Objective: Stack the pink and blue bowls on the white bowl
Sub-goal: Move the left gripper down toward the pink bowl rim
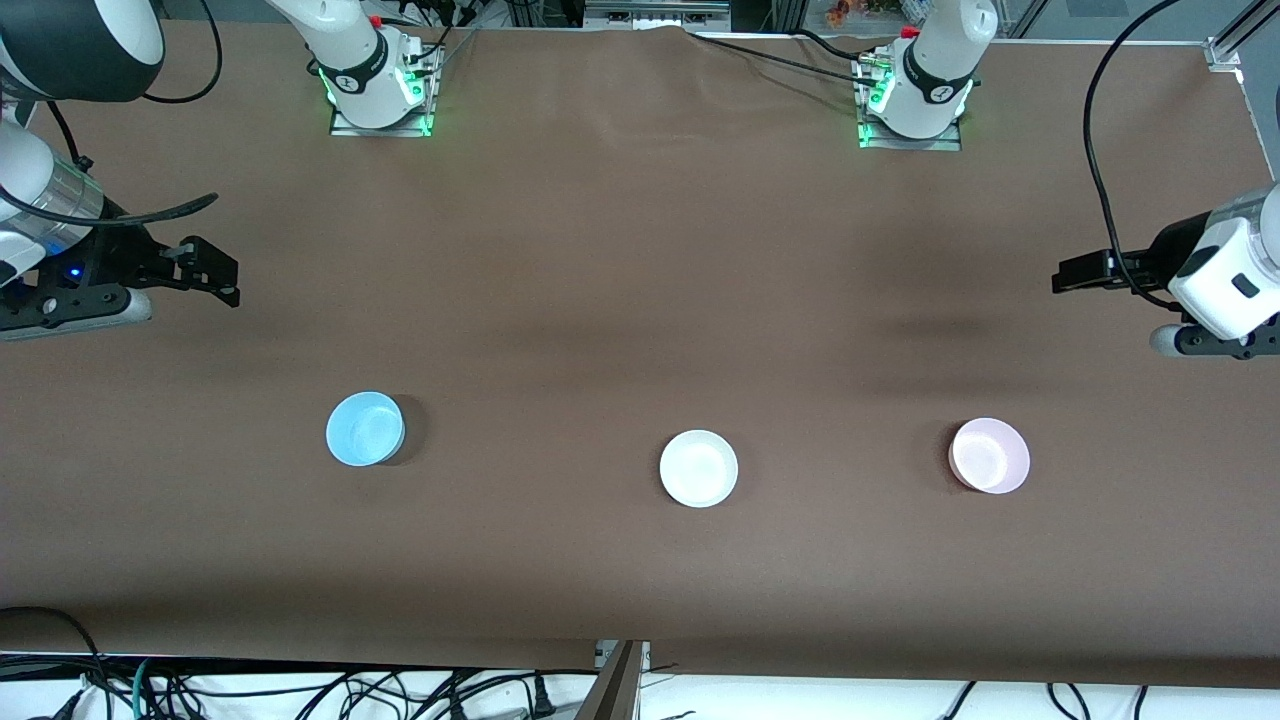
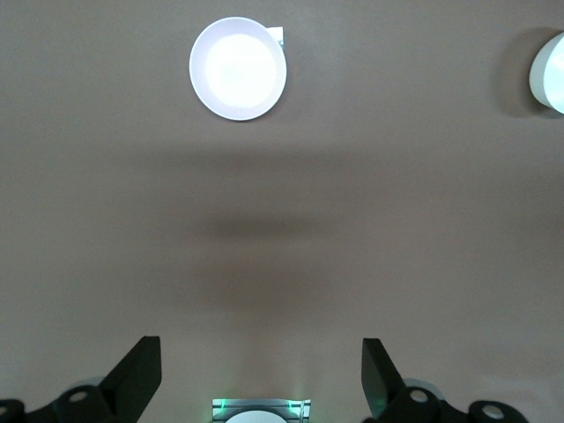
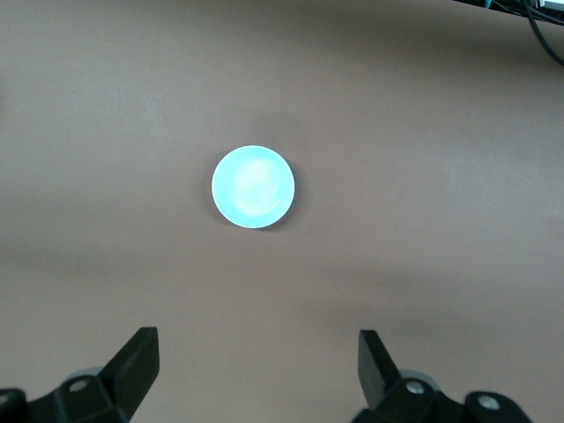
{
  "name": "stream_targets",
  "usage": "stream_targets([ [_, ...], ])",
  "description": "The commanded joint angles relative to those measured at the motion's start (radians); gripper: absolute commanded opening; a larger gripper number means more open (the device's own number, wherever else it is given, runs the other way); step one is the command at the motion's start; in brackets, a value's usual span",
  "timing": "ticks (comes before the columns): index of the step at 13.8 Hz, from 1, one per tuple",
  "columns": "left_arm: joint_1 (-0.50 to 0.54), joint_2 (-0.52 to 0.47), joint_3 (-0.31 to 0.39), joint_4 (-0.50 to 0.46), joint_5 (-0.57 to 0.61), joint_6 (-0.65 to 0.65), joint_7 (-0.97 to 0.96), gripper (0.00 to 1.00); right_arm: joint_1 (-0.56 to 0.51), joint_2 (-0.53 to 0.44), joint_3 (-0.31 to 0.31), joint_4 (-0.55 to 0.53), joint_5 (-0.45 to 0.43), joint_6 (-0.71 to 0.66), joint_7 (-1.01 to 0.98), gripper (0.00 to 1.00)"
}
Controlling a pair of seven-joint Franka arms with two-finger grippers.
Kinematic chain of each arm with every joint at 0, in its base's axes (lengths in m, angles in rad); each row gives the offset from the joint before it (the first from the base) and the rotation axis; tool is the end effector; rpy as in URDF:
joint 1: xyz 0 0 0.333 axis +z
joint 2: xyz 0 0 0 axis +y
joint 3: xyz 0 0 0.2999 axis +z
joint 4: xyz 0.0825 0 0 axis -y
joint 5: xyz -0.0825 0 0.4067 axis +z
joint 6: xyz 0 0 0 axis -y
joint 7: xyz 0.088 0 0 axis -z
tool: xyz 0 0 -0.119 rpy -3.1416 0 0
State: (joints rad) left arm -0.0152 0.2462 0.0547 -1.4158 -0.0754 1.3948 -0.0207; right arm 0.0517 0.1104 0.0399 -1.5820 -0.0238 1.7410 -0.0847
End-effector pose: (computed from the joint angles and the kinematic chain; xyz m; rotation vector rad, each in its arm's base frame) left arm 0.6191 0.0111 0.5113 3.0487 0.0871 -0.4085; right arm 0.6201 0.0535 0.5400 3.1091 0.2797 0.0761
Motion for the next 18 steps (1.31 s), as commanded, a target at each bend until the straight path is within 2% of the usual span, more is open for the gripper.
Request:
stream_targets([
  [1,0.047,0.07,-0.003,0.0,0.017,0.05,0.01,1.0,-0.004,-0.001,0.005,0.004,-0.001,0.002,-0.001,0.99],
  [4,0.058,0.152,-0.003,-0.006,0.02,0.143,0.01,1.0,-0.004,-0.003,0.006,0.002,0.016,-0.008,-0.001,0.99],
  [8,0.115,0.321,-0.003,-0.006,0.01,0.373,0.082,1.0,-0.004,-0.003,0.005,0.002,0.022,-0.011,-0.001,0.99],
  [15,0.118,0.478,-0.004,-0.008,0.009,0.602,0.117,1.0,-0.004,-0.001,0.003,0.002,0.022,-0.011,-0.001,0.99],
  [18,0.124,0.519,-0.004,-0.008,-0.006,0.656,0.117,1.0,-0.004,-0.001,0.002,0.002,0.022,-0.011,-0.001,0.99],
])
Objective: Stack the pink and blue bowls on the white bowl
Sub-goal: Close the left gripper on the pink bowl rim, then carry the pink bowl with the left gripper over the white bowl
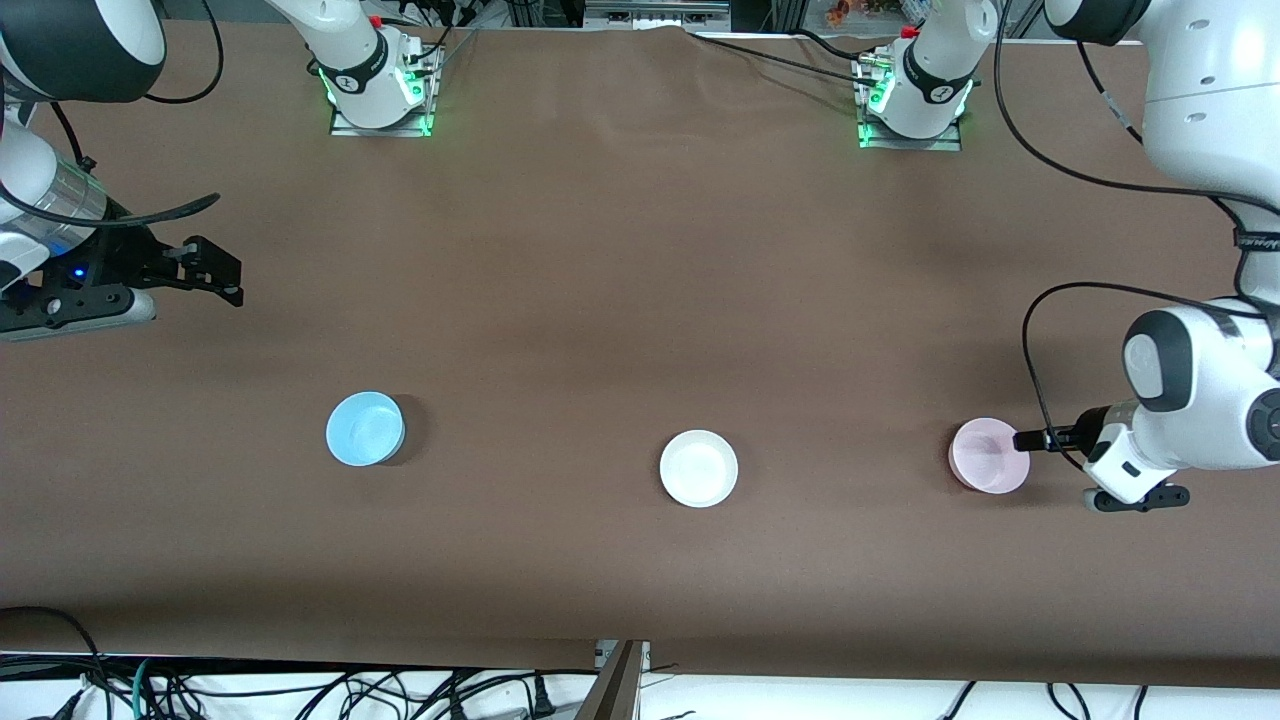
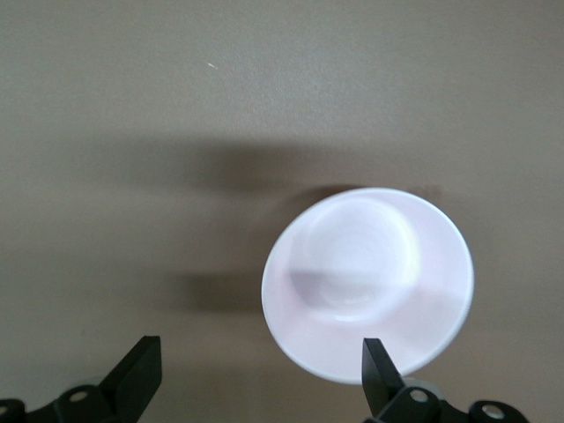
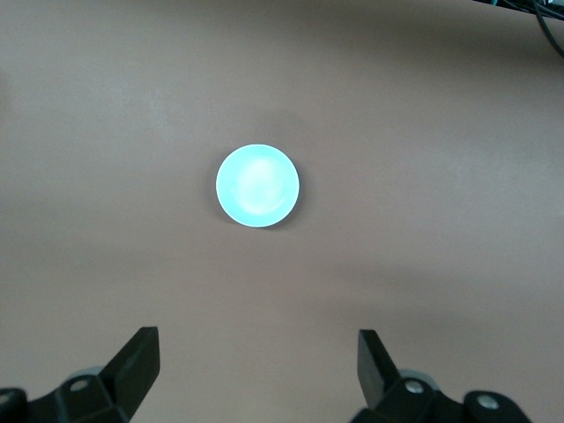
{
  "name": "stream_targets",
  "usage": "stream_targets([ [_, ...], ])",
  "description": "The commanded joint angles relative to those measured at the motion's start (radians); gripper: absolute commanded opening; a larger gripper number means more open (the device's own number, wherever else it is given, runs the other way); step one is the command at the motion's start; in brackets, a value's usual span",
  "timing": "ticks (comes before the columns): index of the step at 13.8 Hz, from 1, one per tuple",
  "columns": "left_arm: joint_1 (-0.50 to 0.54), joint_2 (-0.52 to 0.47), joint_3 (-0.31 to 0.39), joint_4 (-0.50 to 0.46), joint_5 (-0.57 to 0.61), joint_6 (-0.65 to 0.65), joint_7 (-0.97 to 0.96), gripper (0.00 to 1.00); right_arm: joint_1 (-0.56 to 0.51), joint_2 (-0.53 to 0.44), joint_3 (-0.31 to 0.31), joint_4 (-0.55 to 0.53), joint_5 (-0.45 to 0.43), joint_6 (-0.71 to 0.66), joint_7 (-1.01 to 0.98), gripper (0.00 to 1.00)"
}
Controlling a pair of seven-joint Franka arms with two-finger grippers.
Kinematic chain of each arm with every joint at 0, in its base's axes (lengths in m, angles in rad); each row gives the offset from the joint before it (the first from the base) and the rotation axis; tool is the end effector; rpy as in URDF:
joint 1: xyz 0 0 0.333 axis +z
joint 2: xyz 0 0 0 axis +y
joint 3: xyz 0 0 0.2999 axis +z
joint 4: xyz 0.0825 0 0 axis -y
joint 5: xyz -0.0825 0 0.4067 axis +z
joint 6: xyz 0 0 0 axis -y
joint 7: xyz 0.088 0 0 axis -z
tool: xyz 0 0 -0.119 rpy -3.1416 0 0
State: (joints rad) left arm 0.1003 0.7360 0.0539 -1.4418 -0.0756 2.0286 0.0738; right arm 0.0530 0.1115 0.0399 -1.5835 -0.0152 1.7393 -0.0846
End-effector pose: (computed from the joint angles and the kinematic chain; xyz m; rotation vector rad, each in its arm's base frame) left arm 0.7062 0.0992 0.2055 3.0845 0.1661 -0.2224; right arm 0.6199 0.0551 0.5384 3.1178 0.2804 0.0696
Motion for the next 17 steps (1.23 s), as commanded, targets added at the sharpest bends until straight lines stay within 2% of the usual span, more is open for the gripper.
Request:
stream_targets([
  [1,0.013,0.04,-0.003,0.018,-0.033,0.027,0.026,1.0,-0.005,-0.003,0.002,0.003,0.014,-0.009,-0.001,0.99],
  [3,0.019,0.046,-0.003,0.018,-0.049,0.027,0.05,0.96,-0.005,-0.003,0.002,0.003,0.014,-0.009,-0.001,0.99],
  [6,0.021,0.057,-0.003,0.018,-0.068,0.027,0.107,0.69,-0.005,-0.003,0.002,0.003,0.014,-0.007,-0.001,0.99],
  [7,0.021,0.062,-0.003,0.018,-0.073,0.027,0.11,0.65,-0.005,-0.003,0.002,0.003,0.014,-0.007,-0.001,0.99],
  [10,0.021,0.066,-0.003,0.018,-0.085,0.027,0.112,0.36,-0.005,-0.003,0.002,0.003,0.014,-0.007,-0.001,1.0],
  [13,0.021,0.075,-0.003,0.018,-0.11,0.027,0.194,0.14,-0.005,-0.003,0.002,0.003,0.014,-0.007,-0.001,0.99],
  [14,0.021,0.076,-0.002,0.018,-0.137,0.027,0.228,0.0,-0.005,-0.003,0.002,0.003,0.014,-0.007,-0.001,0.99],
  [17,0.01,0.053,-0.011,0.038,-0.144,-0.049,0.227,0.0,-0.005,-0.003,0.002,0.003,0.014,-0.009,-0.001,0.99],
])
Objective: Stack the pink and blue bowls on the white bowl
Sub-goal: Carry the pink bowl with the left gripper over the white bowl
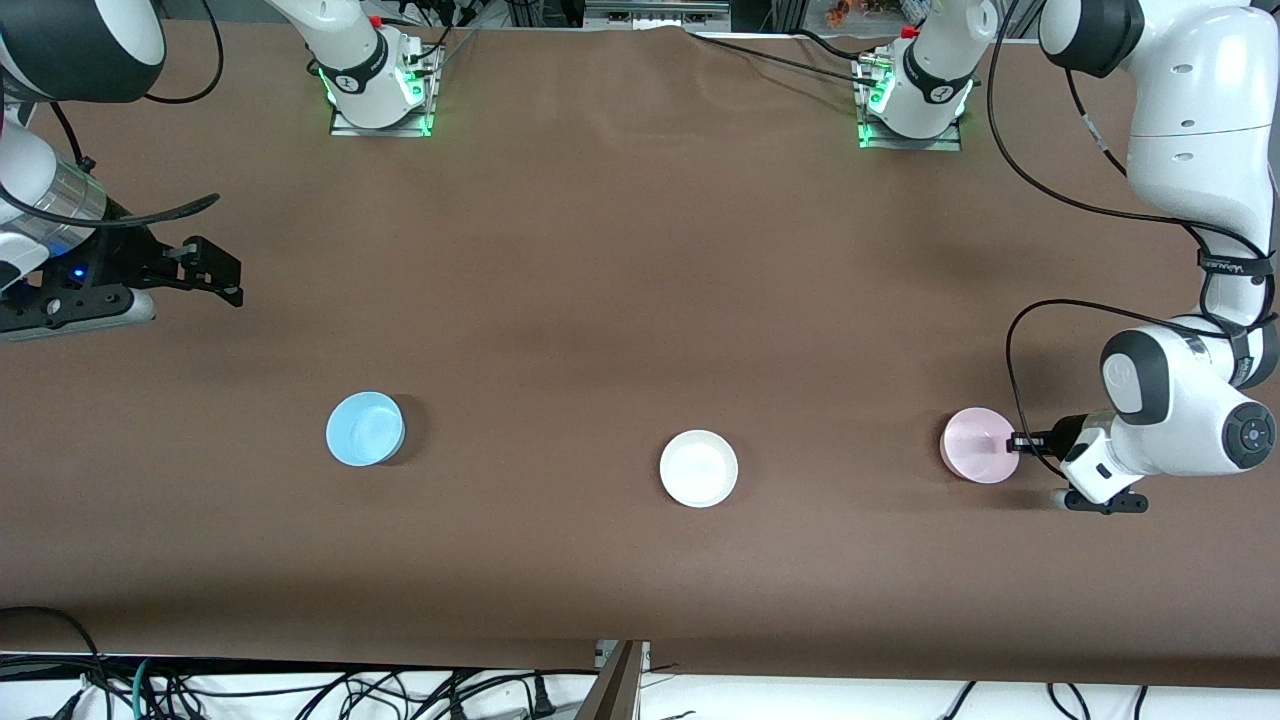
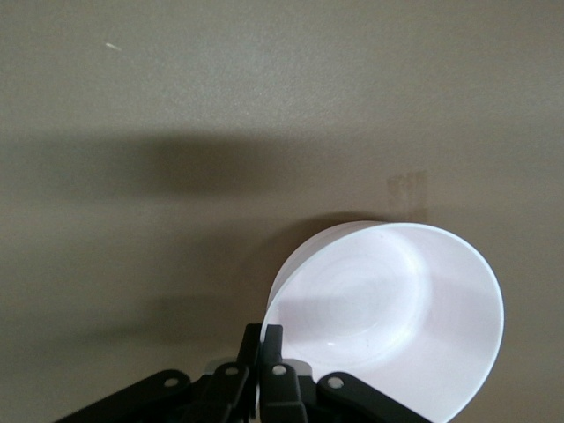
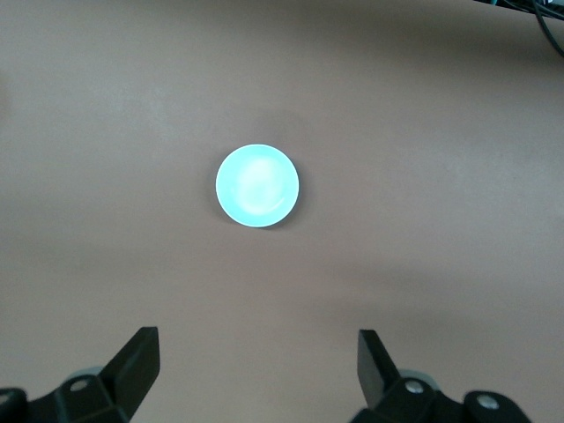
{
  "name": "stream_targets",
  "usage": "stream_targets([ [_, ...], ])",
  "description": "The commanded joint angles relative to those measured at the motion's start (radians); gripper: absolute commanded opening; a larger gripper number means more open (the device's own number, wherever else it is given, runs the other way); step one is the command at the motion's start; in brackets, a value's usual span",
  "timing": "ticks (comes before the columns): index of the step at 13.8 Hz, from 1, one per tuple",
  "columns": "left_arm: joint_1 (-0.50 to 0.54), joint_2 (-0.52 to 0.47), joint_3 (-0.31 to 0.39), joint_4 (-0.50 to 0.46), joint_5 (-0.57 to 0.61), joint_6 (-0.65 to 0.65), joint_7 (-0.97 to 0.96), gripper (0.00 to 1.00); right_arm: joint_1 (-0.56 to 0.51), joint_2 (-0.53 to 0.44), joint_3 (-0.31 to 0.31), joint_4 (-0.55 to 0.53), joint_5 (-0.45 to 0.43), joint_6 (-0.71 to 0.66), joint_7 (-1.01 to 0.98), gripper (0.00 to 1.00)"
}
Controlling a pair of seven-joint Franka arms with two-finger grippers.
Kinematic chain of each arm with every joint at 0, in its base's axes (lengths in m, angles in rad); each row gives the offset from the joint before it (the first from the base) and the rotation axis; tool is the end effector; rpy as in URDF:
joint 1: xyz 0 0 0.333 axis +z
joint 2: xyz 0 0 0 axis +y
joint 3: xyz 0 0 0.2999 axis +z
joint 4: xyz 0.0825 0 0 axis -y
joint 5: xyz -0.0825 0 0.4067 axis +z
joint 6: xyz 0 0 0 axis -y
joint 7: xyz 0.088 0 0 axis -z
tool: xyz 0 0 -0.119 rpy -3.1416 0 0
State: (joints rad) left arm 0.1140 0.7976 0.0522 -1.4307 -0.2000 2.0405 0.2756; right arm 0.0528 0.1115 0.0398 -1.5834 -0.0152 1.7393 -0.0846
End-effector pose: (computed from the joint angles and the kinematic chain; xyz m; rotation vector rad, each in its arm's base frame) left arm 0.7028 0.0995 0.1680 2.9650 -0.0212 -0.2266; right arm 0.6199 0.0549 0.5385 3.1178 0.2799 0.0697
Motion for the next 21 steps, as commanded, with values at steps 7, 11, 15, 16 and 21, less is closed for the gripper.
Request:
stream_targets([
  [7,-0.135,-0.023,-0.141,0.148,-0.068,-0.157,-0.295,0.0,-0.005,-0.003,0.002,0.003,0.014,-0.004,-0.001,0.99],
  [11,-0.307,-0.008,-0.173,0.19,-0.068,-0.093,-0.597,0.0,-0.005,-0.003,0.002,0.003,0.014,-0.004,0.0,0.99],
  [15,-0.396,0.023,-0.175,0.194,-0.072,0.074,-0.688,0.0,-0.005,-0.003,0.002,0.003,0.014,-0.004,-0.001,1.0],
  [16,-0.405,0.037,-0.175,0.194,-0.072,0.114,-0.688,0.0,-0.005,-0.003,0.002,0.003,0.014,-0.004,-0.001,0.99],
  [21,-0.456,0.089,-0.175,0.217,-0.072,0.176,-0.726,0.0,-0.002,-0.003,0.003,0.003,0.014,-0.006,0.0,0.99],
])
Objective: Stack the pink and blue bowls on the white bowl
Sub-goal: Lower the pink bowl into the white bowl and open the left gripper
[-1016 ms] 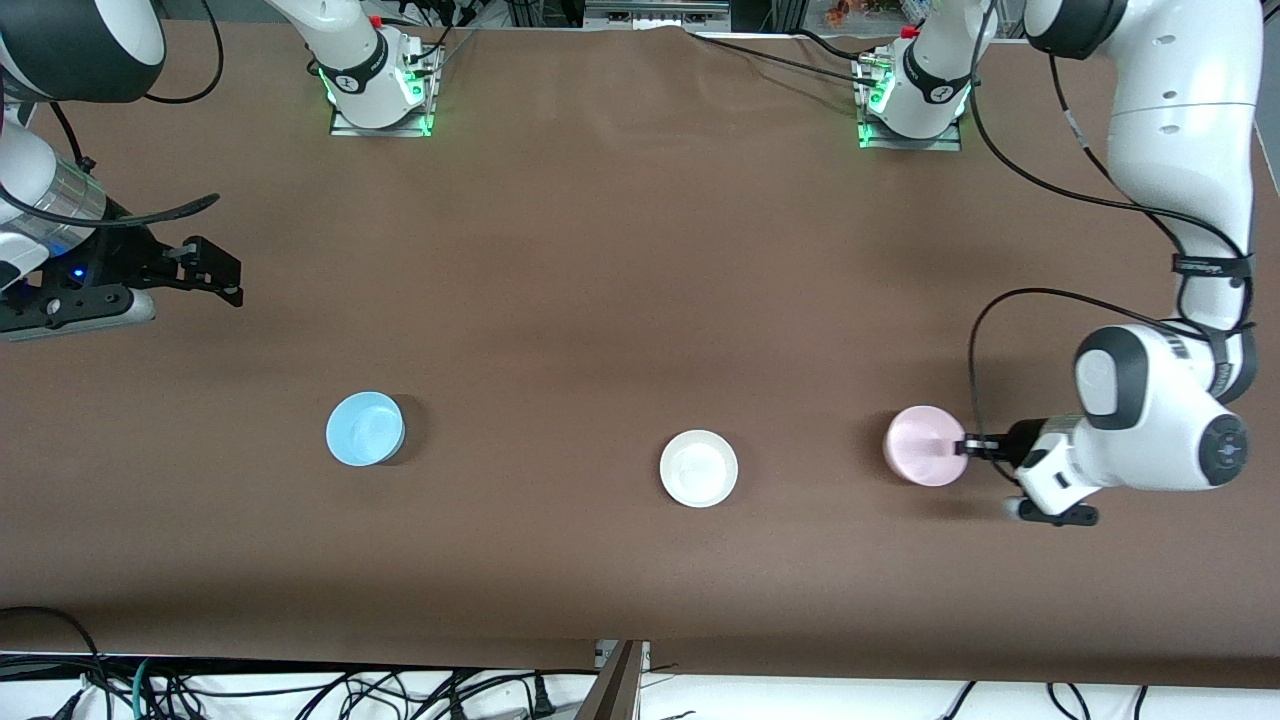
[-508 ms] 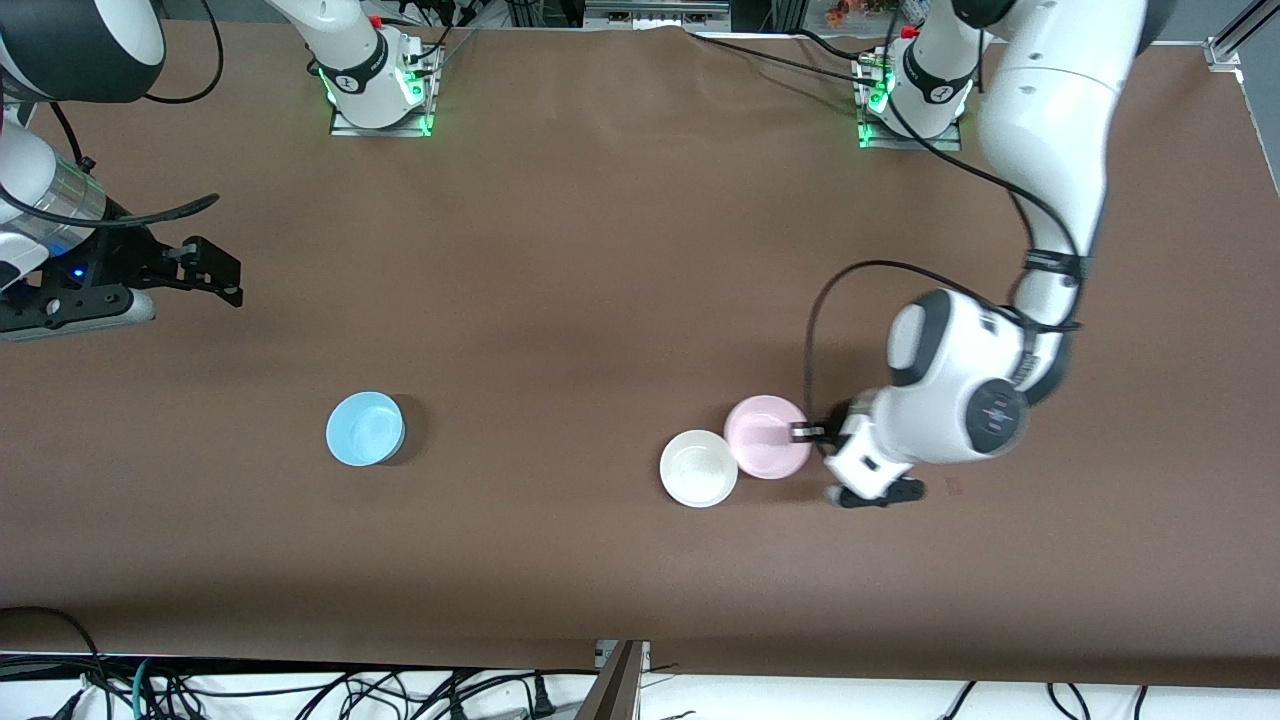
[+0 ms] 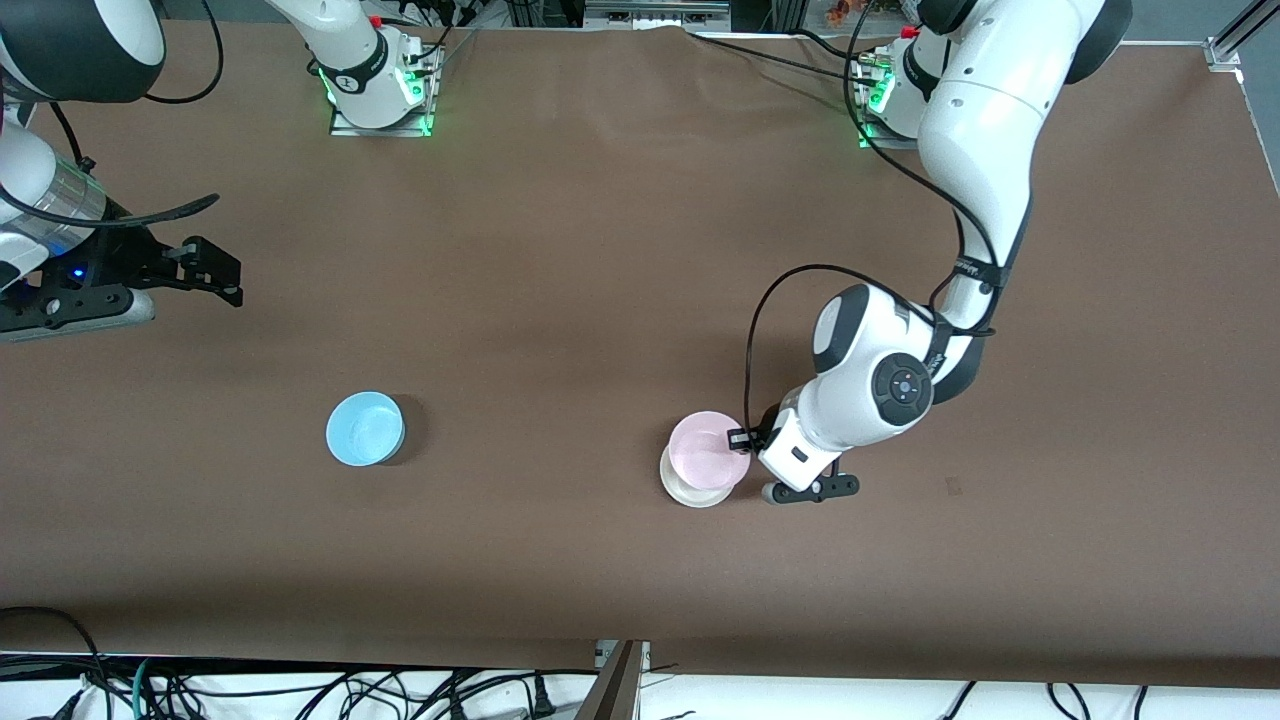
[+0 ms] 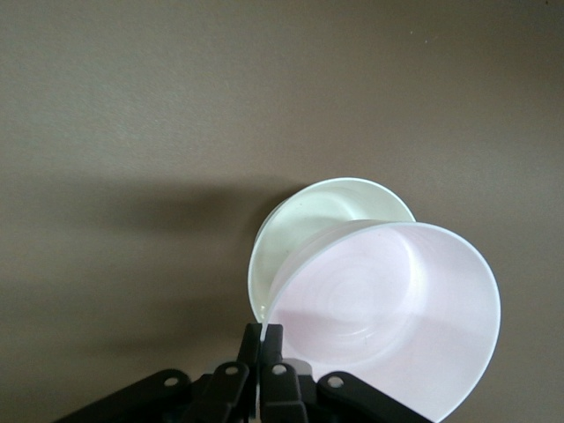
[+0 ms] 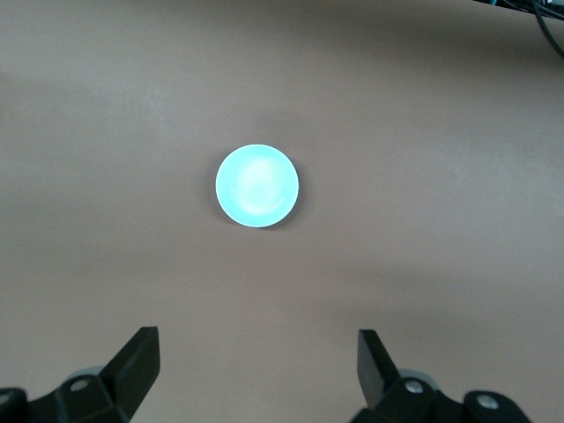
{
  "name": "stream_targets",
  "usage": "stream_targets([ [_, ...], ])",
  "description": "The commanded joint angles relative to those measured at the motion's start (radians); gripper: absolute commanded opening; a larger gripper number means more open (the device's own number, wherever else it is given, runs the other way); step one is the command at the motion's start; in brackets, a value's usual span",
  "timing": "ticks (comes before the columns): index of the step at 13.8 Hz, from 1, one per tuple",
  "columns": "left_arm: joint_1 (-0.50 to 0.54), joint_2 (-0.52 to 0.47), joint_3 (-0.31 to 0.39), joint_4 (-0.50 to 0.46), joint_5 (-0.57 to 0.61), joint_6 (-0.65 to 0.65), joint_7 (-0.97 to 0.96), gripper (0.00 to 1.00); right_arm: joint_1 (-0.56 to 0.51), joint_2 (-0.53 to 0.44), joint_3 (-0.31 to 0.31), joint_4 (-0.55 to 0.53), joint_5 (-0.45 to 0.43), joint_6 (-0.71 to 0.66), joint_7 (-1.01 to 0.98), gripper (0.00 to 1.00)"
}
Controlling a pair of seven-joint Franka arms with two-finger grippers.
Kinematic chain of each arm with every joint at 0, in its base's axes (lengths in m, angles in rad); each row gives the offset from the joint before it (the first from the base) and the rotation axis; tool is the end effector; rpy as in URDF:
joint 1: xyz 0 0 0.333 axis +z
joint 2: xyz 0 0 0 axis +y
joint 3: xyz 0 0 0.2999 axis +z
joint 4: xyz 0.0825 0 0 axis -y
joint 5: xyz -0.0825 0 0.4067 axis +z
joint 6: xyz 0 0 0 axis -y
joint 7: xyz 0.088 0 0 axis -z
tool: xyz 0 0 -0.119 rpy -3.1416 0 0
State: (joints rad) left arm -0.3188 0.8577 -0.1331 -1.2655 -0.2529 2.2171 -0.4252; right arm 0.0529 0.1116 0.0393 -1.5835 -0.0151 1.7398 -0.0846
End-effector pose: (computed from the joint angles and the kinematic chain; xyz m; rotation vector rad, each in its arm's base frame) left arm 0.6989 -0.3245 0.2195 2.8116 0.2362 -0.0597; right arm 0.6200 0.0547 0.5384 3.1179 0.2793 0.0702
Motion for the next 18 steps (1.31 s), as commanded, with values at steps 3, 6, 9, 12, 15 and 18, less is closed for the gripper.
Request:
stream_targets([
  [3,-0.029,0.046,0.01,0.069,-0.017,0.0,-0.04,0.0,-0.002,-0.003,0.004,0.003,0.014,-0.006,0.0,0.99],
  [6,-0.028,0.049,0.012,0.067,-0.016,0.0,-0.033,0.0,-0.002,-0.003,0.004,0.003,0.014,-0.005,-0.001,1.0],
  [9,-0.025,0.057,0.013,0.067,-0.012,0.0,-0.03,0.0,-0.002,-0.003,0.004,0.005,0.014,0.001,-0.001,0.99],
  [12,-0.02,0.063,0.017,0.067,-0.009,0.0,-0.026,0.0,-0.001,-0.003,0.004,0.005,0.014,0.001,-0.001,0.99],
  [15,-0.02,0.064,0.017,0.067,-0.009,0.0,-0.026,0.0,-0.001,-0.003,0.004,0.005,0.014,0.001,-0.001,1.0],
  [18,-0.017,0.066,0.018,0.069,-0.011,0.001,-0.03,0.0,0.002,0.014,0.004,0.008,0.009,0.009,-0.003,0.99],
])
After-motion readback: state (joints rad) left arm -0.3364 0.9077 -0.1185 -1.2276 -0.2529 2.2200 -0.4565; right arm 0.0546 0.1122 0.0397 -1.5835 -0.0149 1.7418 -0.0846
